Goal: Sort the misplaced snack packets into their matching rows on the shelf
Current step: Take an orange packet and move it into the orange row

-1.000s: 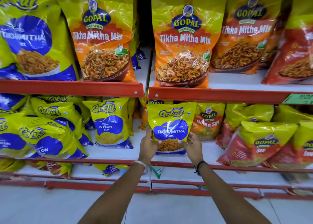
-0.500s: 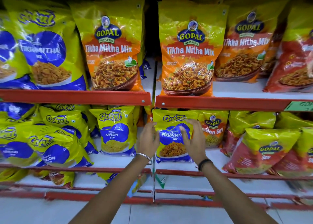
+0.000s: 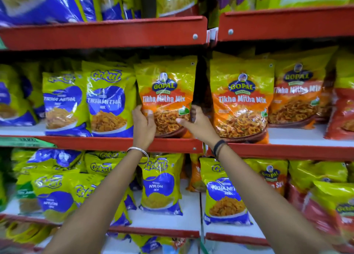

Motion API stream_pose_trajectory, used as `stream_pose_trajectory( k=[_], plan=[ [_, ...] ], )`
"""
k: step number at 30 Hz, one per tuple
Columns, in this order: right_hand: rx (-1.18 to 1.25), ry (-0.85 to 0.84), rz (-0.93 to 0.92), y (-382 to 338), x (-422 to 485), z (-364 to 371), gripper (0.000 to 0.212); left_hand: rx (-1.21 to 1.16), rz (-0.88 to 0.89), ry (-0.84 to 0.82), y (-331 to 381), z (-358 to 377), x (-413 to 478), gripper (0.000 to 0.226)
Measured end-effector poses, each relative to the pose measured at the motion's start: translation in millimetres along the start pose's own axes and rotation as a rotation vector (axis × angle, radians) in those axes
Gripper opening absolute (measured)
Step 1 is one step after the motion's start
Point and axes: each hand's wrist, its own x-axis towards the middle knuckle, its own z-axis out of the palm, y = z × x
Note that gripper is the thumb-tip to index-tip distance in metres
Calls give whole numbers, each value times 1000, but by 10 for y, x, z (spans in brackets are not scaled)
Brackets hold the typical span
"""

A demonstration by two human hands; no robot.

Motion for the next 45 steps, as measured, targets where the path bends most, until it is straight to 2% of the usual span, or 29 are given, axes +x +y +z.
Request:
stream_pose_trajectory(
  k=[2,4,7,10,14,18,23,26,31,39,45],
  plan=[
    [-50,-2,25,52,55,111,76,-39,-100,-147,-161,-72,27,46],
    [-7,33,49,124,70,173,70,-43,-126,-267,-276,-130,49,45],
    [49,75,85,203,46,226,79,-112,-122,-332,-338,-221,81,42],
    [134,156,36,202,-86,254,76,-248,-86,-294,-315,-286,-30,43],
    [261,281,-91,221,-362,171,58,-431,3,-165,-173,-282,-308,52],
    [397,336,-152,198,-702,-70,47,-470,89,-82,136,-257,-598,49],
    [419,340,-62,382,-1225,-256,37,-414,21,-172,306,-179,-1022,41],
    [410,359,28,632,-1546,-270,44,-392,-58,-242,234,-102,-1356,44],
    [387,345,157,959,-1980,-252,78,-325,-192,-314,109,13,-1797,37],
    [297,358,215,1061,-2188,-267,79,-268,-273,-359,139,59,-2013,48],
    [352,364,218,1078,-2201,-373,86,-251,-288,-346,244,113,-2058,52]
  ],
)
